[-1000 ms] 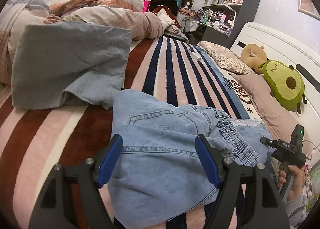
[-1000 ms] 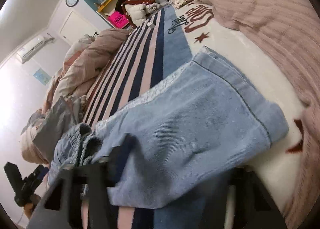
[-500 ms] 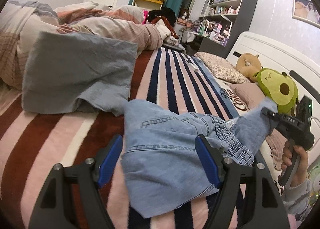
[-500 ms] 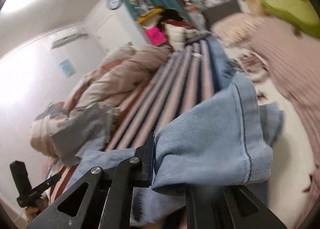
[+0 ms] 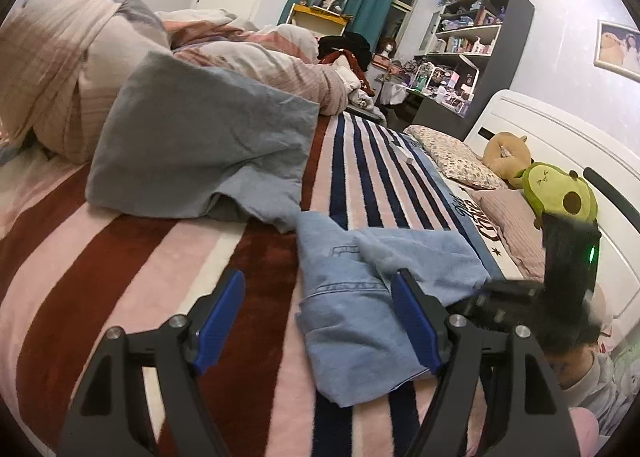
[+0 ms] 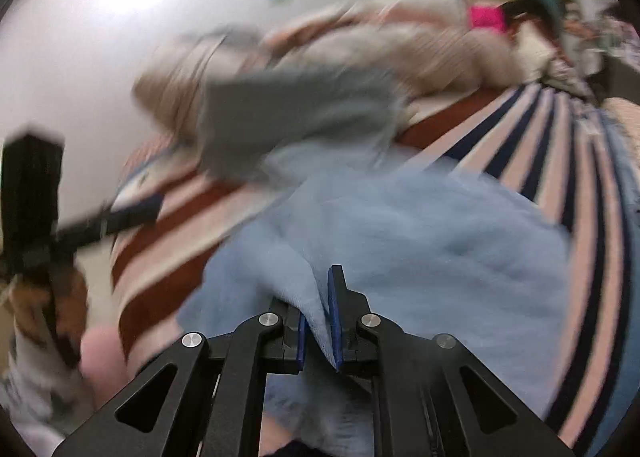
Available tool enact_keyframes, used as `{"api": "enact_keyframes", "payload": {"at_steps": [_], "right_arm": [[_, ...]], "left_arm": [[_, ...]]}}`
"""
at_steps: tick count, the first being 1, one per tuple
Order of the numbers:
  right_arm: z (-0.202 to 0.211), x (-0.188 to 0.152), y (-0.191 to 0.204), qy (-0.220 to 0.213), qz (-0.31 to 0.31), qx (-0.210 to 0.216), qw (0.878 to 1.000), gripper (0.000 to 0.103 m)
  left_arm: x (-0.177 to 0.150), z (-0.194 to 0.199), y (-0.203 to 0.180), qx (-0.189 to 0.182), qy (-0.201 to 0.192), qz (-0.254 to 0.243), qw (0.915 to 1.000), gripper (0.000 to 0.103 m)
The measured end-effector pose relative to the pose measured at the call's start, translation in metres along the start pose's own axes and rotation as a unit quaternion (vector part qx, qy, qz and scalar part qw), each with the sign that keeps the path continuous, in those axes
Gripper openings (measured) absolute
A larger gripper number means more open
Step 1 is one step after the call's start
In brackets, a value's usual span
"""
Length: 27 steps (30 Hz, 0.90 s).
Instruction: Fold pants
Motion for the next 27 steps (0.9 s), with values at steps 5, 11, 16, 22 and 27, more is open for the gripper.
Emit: {"api": "enact_keyframes", "payload": {"at_steps": [5, 11, 16, 22, 27], "right_arm": [[-0.016, -0.011, 0.017, 0.027, 0.036, -0.004, 0.999, 0.005], [-0.011, -0.016, 0.025, 0.025, 0.039, 0.028, 0.999, 0.006], [0.017, -0.016, 0.022, 0.004, 0.028, 0.047, 0.998, 0.022], [0.065, -0.018, -0.007, -0.037, -0.008, 0.020, 0.999, 0.037], [0.089, -0.031, -0.039, -0.052, -0.039, -0.016, 0.998, 0.043]], "left_arm": [[-0.002, -0.002, 0.000, -0.011, 0.008, 0.006, 0.9999, 0.073], [-0.010, -0.014, -0.020, -0.025, 0.027, -0.012, 0.9992, 0.075], [-0.014, -0.025, -0.033, -0.037, 0.044, -0.016, 0.9982, 0.075], [-0.009, -0.047, -0.056, -0.063, 0.067, -0.016, 0.9957, 0.074], [-0.006, -0.083, -0.066, -0.056, 0.102, -0.005, 0.9932, 0.065]]}}
Point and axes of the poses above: each gripper's, at about its wrist camera, not at the fingertips, and z roughly against the way its jaws point, y to its left, x to its top, the point moved 6 cm from there along -z, roughly the way its jaws point, and after that the axes turned 14 degrees about z, right-handed, at the moved point
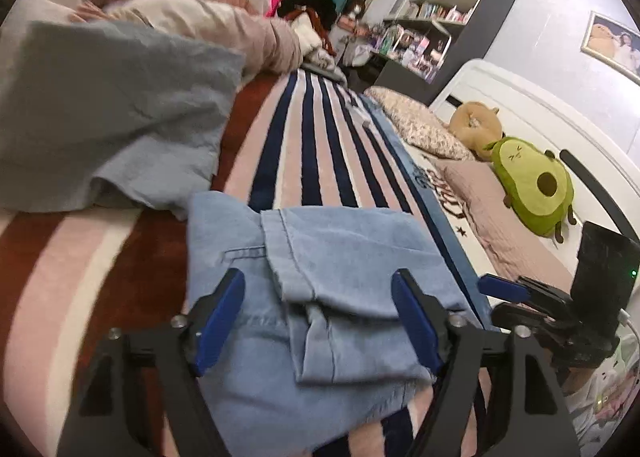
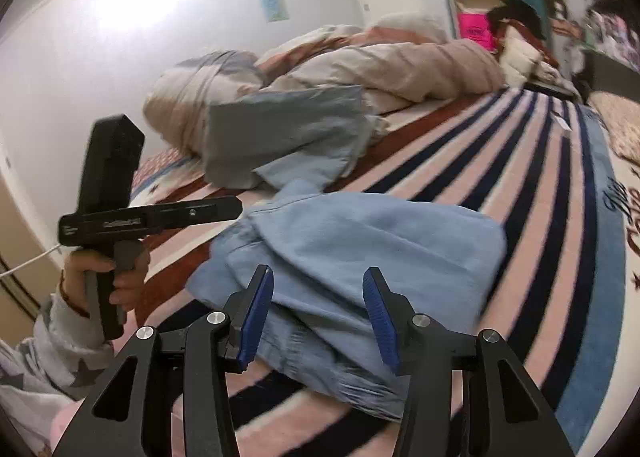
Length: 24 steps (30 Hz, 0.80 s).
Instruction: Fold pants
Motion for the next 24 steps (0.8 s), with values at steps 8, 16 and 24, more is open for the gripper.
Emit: {"api": "enact_keyframes", "payload": {"at_steps": [8, 16, 24], "right_arm": [[-0.002, -0.026, -0.033, 0.005, -0.065, 0.011, 0.998, 0.043], [-0.001, -0.032, -0.042, -0.003, -0.081, 0.018, 0.997, 0.043], [0.006, -0.032, -0.049, -0.009, -0.096, 0.010, 0.995, 0.043]], "left_arm": [[-0.004, -0.041, 0.003, 0.056, 0.019, -0.005, 0.9982, 0.031], [-0.008, -0.009, -0.026, 0.064, -0.056, -0.078, 0.9933, 0.009], [-0.031, 0.021, -0.037, 0.065, -0.058, -0.105, 0.9906, 0.007]]}}
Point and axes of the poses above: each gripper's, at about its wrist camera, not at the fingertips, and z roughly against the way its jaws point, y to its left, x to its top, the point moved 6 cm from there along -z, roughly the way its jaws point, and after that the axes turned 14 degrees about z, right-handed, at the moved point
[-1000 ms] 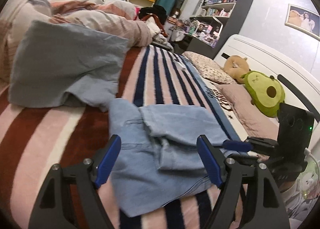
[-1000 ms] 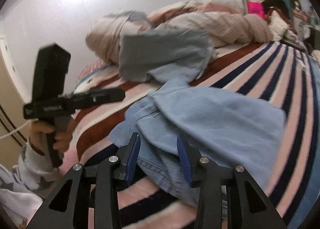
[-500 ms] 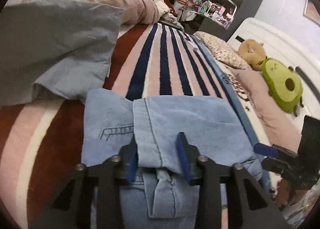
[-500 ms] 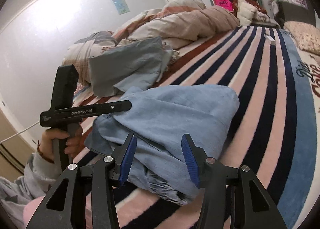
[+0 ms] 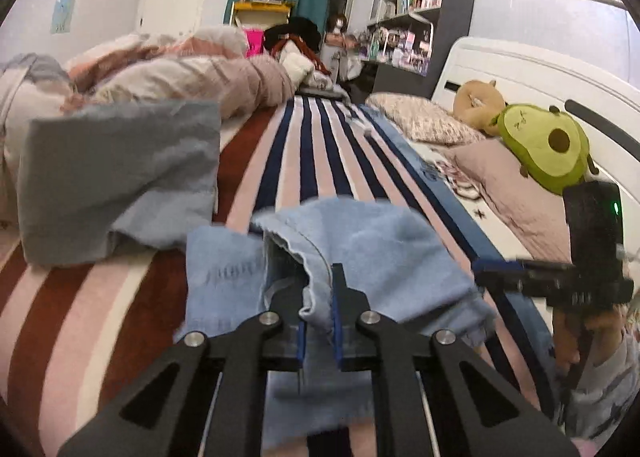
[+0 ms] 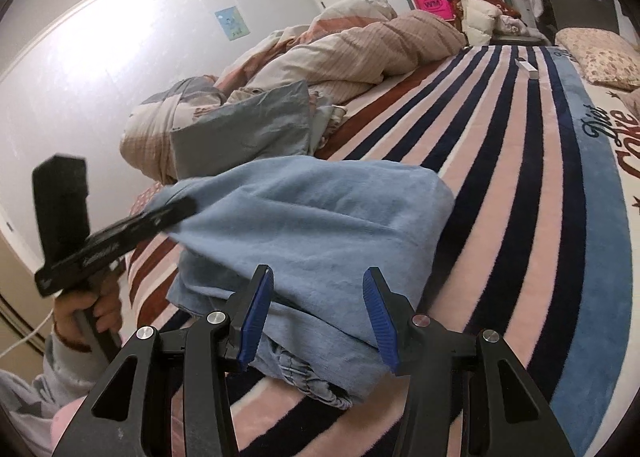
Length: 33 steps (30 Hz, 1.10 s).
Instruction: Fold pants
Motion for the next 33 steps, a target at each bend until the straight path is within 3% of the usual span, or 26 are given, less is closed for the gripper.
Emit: {"api": "enact_keyframes", "payload": {"at_steps": [3, 9, 14, 15, 16, 18, 20, 22, 27, 31, 33], "right_arm": [[0.003, -0.003, -0.002, 0.003, -0.004, -0.006, 1.000, 0.043], [-0.002, -0.014, -0.004, 0.026, -0.008, -0.014, 1.000, 0.043], [-0.006, -0.026, -0.012, 0.043, -0.026, -0.022, 0.998, 0.044], [-0.006, -0.027, -0.015, 0.044, -0.031, -0.023, 0.998, 0.047], [-0.006, -0.027, -0.017, 0.044, -0.035, -0.026, 0.998, 0.049], [-0.005, -0.028, -0.021, 0.045, -0.040, -0.031, 0.998, 0.054], [-0.004, -0.027, -0.023, 0.046, -0.040, -0.034, 0.998, 0.056], [-0.003, -0.025, -0.025, 0.044, -0.041, -0.033, 0.998, 0.061], [-0.001, -0.017, -0.034, 0.038, -0.042, -0.035, 0.998, 0.072], [-0.005, -0.012, -0.046, 0.036, -0.053, -0.034, 0.997, 0.076], [-0.009, -0.012, -0.051, 0.039, -0.059, -0.031, 0.997, 0.084]], "left_arm": [[-0.019, -0.007, 0.012, 0.023, 0.021, 0.002, 0.9995, 0.007], [-0.040, -0.015, 0.037, 0.026, 0.040, 0.054, 0.9974, 0.007], [-0.045, -0.009, 0.032, 0.023, 0.048, 0.039, 0.9978, 0.012], [-0.043, -0.006, 0.032, 0.025, 0.049, 0.039, 0.9977, 0.019], [-0.041, -0.004, 0.035, 0.031, 0.046, 0.040, 0.9977, 0.034], [-0.034, 0.002, 0.037, 0.033, 0.036, 0.042, 0.9979, 0.047], [-0.026, 0.009, 0.041, 0.022, 0.030, 0.047, 0.9982, 0.048], [-0.016, 0.014, 0.046, 0.018, 0.022, 0.057, 0.9980, 0.059], [0.005, 0.010, 0.058, -0.014, 0.027, 0.089, 0.9956, 0.068], [0.013, -0.012, 0.072, -0.034, 0.049, 0.123, 0.9906, 0.068], [0.012, -0.023, 0.075, -0.041, 0.065, 0.135, 0.9879, 0.068]]}}
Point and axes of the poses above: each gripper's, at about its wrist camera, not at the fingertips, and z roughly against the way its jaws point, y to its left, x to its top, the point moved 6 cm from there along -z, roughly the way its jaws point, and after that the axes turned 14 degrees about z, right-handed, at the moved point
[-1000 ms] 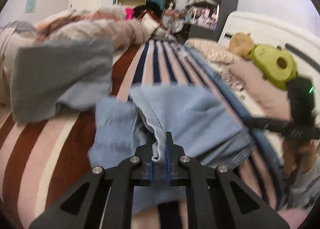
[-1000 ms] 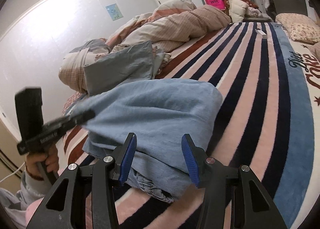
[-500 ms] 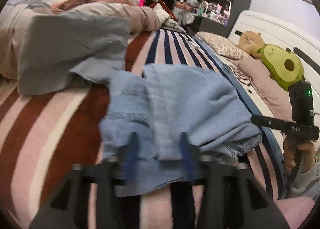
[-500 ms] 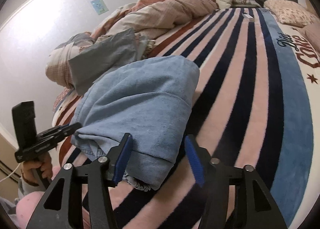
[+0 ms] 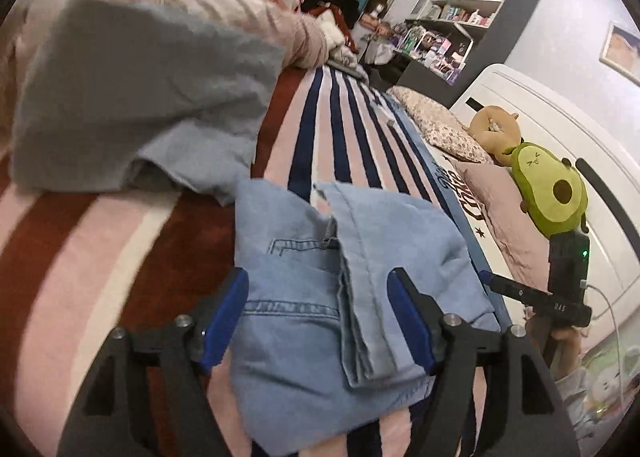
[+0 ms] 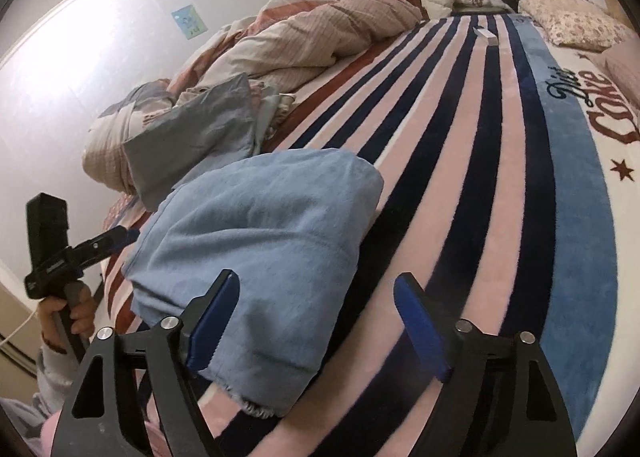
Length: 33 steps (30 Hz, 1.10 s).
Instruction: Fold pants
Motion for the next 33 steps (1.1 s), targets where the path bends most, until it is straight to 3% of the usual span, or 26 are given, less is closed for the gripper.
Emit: {"api": "enact_keyframes", "payload": {"at_steps": [2, 5, 11, 12, 15, 18, 19, 20, 21, 23, 25, 26, 28, 33], "right_arm": [[-0.008, -0.001, -0.004, 0.009, -0.007, 0.006, 1.000, 0.091], [-0.024, -0.009, -0.008, 0.033, -0.011, 0.010, 0.999, 0.091], [-0.042, -0.018, -0.012, 0.043, -0.035, 0.053, 0.997, 0.096], [-0.044, -0.018, -0.011, 0.043, -0.033, 0.055, 0.997, 0.096], [-0.047, -0.018, -0.006, 0.047, -0.022, 0.060, 0.997, 0.095], [-0.052, -0.018, 0.003, 0.054, -0.011, 0.070, 0.996, 0.090], [-0.054, -0.017, 0.007, 0.056, -0.006, 0.073, 0.996, 0.086], [-0.055, -0.017, 0.011, 0.057, -0.004, 0.084, 0.995, 0.075], [-0.056, -0.017, 0.015, 0.057, -0.009, 0.102, 0.993, 0.063], [-0.056, -0.016, 0.020, 0.060, -0.016, 0.110, 0.992, 0.063], [-0.055, -0.015, 0.023, 0.059, -0.004, 0.099, 0.993, 0.058], [-0.054, -0.012, 0.027, 0.056, 0.000, 0.094, 0.994, 0.054], [-0.051, -0.010, 0.031, 0.051, 0.007, 0.084, 0.995, 0.049], [-0.039, 0.000, 0.046, 0.032, 0.032, 0.070, 0.997, 0.037]], "left_arm": [[-0.003, -0.015, 0.004, -0.007, 0.023, 0.013, 0.9996, 0.069], [-0.007, -0.028, 0.004, 0.002, 0.026, 0.002, 0.9997, 0.069], [-0.008, -0.045, 0.009, 0.011, 0.036, 0.002, 0.9993, 0.077], [-0.007, -0.048, 0.011, 0.017, 0.037, 0.002, 0.9992, 0.083], [-0.009, -0.057, 0.022, 0.018, 0.054, 0.025, 0.9981, 0.088], [-0.013, -0.062, 0.028, -0.002, 0.067, 0.050, 0.9965, 0.088], [-0.014, -0.062, 0.027, -0.001, 0.066, 0.047, 0.9967, 0.088], [-0.014, -0.062, 0.026, -0.002, 0.066, 0.046, 0.9967, 0.087], [-0.015, -0.062, 0.025, -0.006, 0.068, 0.047, 0.9966, 0.082], [-0.015, -0.060, 0.023, -0.007, 0.068, 0.047, 0.9965, 0.075], [-0.016, -0.059, 0.018, -0.021, 0.073, 0.051, 0.9958, 0.053], [-0.016, -0.057, 0.016, -0.022, 0.069, 0.051, 0.9960, 0.051], [-0.016, -0.054, 0.011, -0.019, 0.060, 0.040, 0.9972, 0.036], [-0.011, -0.039, 0.005, -0.025, 0.044, 0.034, 0.9981, 0.025]]}}
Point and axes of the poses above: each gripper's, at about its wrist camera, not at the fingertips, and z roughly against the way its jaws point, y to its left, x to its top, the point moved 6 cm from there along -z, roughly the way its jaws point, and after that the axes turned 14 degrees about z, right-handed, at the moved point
